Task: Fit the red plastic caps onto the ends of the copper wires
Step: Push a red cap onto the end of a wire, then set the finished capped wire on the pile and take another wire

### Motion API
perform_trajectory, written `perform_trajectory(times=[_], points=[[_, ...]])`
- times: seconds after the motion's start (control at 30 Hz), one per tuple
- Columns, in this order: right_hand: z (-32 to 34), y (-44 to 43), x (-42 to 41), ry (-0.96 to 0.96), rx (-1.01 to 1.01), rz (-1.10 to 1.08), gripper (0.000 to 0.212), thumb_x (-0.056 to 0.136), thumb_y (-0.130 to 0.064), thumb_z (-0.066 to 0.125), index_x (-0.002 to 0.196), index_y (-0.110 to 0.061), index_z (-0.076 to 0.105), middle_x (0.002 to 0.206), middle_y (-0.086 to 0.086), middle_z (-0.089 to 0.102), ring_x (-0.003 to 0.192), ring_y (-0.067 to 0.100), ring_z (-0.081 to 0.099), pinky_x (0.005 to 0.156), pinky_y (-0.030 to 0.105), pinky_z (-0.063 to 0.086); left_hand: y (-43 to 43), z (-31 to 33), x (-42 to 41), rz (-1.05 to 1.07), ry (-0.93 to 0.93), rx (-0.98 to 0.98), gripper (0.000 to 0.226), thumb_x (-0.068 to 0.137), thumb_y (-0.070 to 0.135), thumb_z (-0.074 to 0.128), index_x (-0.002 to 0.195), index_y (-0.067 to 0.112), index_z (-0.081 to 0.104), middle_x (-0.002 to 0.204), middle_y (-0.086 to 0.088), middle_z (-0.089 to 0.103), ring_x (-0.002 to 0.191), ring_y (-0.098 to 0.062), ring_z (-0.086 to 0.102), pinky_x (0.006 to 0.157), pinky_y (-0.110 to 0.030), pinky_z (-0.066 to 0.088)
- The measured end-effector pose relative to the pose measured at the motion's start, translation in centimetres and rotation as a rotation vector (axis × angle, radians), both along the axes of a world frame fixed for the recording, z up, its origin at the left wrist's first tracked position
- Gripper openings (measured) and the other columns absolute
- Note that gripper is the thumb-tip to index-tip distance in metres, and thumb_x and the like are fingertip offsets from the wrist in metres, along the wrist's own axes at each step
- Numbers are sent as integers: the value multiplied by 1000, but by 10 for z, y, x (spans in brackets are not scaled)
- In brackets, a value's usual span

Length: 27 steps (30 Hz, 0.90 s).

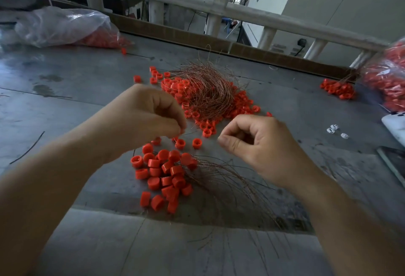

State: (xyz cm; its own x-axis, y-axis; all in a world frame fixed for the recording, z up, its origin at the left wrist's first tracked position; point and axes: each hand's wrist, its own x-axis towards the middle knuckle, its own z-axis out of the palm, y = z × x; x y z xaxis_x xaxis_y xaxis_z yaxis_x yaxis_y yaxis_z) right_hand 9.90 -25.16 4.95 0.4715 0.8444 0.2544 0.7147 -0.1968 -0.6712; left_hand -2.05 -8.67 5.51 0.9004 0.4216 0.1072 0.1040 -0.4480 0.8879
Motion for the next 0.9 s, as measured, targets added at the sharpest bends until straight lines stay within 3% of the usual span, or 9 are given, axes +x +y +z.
perform_trajectory(times=[0.13,0.27,0.43,0.5,0.63,0.73,0.9], points=[[-8,3,0,-64,-126,-1,26,81,-23,67,61,-32,53,52,-14,51,57,-4,49,54,9,38,-3,-6,3,8,133,203,30,64,6,66,65,36,69,63,3,68,56,-19,60,54,-28,48],[-11,3,0,-85,-213,11,19,82,-27,66,65,-30,56,57,-14,53,63,-6,52,57,9,40,0,-9,5,13,187,206,31,67,10,66,64,41,69,59,10,67,50,-8,58,48,-18,45],[-10,2,1,-93,-258,21,20,81,-34,64,64,-33,54,59,-15,54,63,-7,51,58,9,40,15,-21,15,187,157,241,32,78,3,61,63,29,70,58,11,64,53,2,57,45,-7,40],[-9,2,1,-54,-243,21,19,80,-41,62,66,-31,56,59,-14,55,62,-6,52,56,9,41,20,-30,21,267,155,345,29,84,3,55,87,27,71,82,14,64,67,0,59,58,-11,40],[-6,0,2,-44,-152,-9,24,76,-50,57,67,-28,59,57,-13,55,58,-5,52,54,8,40,36,-44,33,323,196,516,33,89,11,52,120,19,60,127,-8,52,118,-25,45,92,-32,33],[-5,-1,4,-67,-110,-51,25,76,-49,56,67,-25,60,54,-12,52,56,-3,50,53,13,42,46,-49,39,290,199,584,37,91,12,50,127,17,54,140,-10,43,132,-26,32,106,-35,21],[-7,0,5,-85,-80,-90,23,78,-43,59,63,-25,59,52,-12,51,56,1,49,52,19,41,48,-58,49,204,315,602,47,93,15,44,139,25,38,152,-5,24,139,-27,18,110,-38,17]])
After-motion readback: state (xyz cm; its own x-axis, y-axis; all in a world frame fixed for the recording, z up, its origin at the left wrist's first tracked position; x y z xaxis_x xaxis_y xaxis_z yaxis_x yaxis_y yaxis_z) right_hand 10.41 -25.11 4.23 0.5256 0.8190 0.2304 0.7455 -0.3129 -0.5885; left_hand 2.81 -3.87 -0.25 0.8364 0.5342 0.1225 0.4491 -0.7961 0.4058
